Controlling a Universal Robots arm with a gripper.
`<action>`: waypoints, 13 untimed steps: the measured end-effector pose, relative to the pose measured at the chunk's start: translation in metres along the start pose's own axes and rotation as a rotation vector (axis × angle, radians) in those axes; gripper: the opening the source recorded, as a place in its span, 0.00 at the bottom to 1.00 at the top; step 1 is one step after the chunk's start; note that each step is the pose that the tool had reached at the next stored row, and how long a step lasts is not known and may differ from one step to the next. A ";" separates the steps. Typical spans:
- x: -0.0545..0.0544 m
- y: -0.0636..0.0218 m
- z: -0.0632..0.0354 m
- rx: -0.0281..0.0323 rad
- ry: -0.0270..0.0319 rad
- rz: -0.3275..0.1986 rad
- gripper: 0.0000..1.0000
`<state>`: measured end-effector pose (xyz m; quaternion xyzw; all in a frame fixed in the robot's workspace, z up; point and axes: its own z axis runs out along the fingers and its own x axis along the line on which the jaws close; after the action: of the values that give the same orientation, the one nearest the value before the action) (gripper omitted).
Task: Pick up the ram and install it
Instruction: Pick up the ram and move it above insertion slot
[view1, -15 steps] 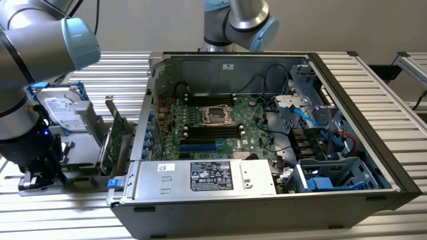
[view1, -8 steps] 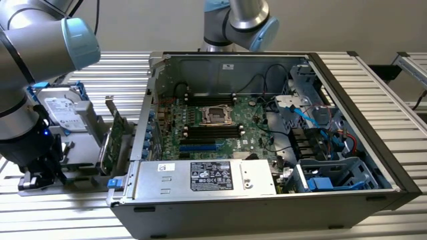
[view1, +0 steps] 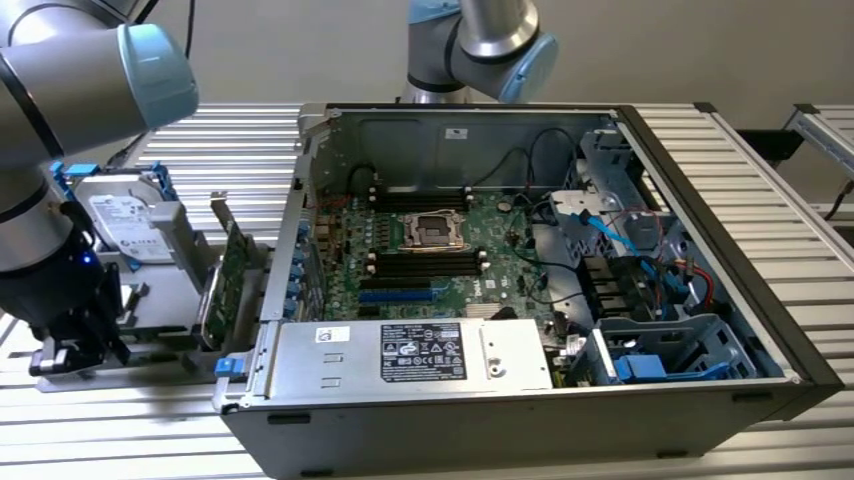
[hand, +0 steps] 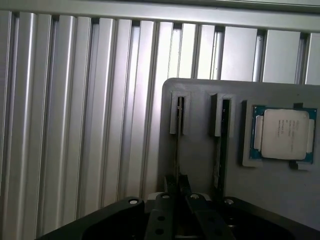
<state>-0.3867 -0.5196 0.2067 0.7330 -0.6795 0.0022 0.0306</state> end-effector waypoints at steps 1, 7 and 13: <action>0.000 0.0000 -0.0022 -0.0002 -0.0001 0.001 0.14; 0.001 0.0001 -0.0182 -0.0010 -0.0002 0.004 0.14; 0.002 0.0004 -0.0429 -0.0030 -0.0005 0.006 0.14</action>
<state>-0.3852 -0.5196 0.2496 0.7310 -0.6817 0.0011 0.0315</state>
